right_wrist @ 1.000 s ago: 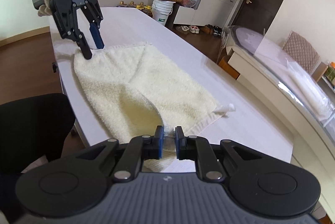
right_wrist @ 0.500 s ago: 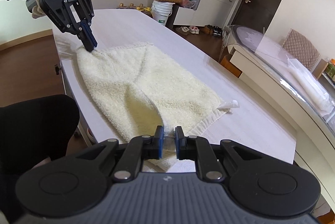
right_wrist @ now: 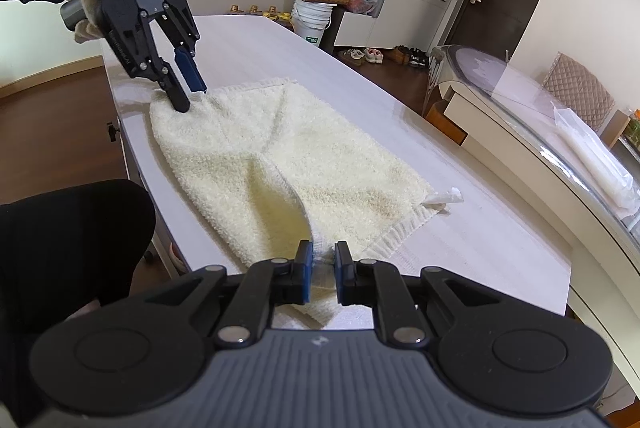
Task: Fold towel
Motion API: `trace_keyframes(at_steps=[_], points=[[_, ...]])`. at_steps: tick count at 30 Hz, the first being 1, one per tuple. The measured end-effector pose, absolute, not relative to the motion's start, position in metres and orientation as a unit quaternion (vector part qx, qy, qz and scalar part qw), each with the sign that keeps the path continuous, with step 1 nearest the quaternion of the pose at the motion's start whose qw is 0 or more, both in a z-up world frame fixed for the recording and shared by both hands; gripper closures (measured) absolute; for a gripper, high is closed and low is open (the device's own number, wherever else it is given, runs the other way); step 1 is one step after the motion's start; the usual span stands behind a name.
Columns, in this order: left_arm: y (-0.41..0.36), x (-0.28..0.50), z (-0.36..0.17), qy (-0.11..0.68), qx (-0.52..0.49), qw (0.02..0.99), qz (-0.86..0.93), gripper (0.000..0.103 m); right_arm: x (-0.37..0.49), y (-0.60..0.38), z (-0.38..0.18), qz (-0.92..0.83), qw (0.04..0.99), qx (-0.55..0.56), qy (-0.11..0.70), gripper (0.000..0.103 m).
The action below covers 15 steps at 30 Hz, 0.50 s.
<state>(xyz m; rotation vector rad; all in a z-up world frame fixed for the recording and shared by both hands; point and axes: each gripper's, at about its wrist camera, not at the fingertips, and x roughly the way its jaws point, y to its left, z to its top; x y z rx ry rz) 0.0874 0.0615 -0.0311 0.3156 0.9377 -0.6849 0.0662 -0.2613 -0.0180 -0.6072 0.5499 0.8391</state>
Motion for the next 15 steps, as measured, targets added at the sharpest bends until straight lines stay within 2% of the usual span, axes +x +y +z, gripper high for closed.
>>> trace_keyframes(at_steps=[1,3,8,15], points=[[0.062,0.088,-0.031,0.443,0.146,0.823,-0.325,0.079,0.066,-0.261,-0.018,0.396,0.833,-0.286,0.26,0.09],[0.064,0.087,-0.029,0.444,0.138,0.822,-0.329,0.093,0.065,-0.262,-0.019,0.395,0.834,-0.285,0.26,0.09],[0.06,0.074,-0.023,0.43,0.155,0.825,-0.333,0.097,0.062,-0.263,-0.02,0.395,0.835,-0.282,0.26,0.09],[0.06,0.066,0.004,0.389,0.163,0.849,-0.319,0.097,0.056,-0.266,-0.008,0.389,0.845,-0.28,0.238,0.09]])
